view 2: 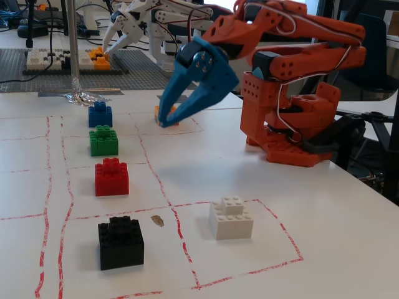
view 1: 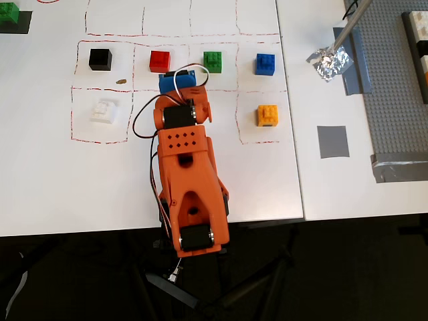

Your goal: Grab the block and put it in the grey marker

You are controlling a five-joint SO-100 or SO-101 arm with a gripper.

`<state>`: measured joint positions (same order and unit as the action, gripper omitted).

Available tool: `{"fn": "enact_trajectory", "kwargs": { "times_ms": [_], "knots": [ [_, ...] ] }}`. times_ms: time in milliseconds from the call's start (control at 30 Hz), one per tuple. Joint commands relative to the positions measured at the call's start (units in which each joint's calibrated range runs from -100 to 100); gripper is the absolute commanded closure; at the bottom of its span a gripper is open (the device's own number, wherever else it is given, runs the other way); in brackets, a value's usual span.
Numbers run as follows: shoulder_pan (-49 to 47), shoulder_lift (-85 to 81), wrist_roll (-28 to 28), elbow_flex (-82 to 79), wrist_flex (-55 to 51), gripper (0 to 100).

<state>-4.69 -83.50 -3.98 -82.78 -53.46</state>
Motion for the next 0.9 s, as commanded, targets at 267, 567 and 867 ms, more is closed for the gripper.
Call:
{"fn": "enact_trajectory", "kwargs": {
  "times_ms": [267,567,867],
  "knots": [
    [-17.59,17.10,-5.71,28.02,-13.07,100],
    [-38.68,34.25,-7.77,43.34,-23.20,100],
    [-45.47,51.23,-14.21,49.14,-20.67,99]
  ]
}}
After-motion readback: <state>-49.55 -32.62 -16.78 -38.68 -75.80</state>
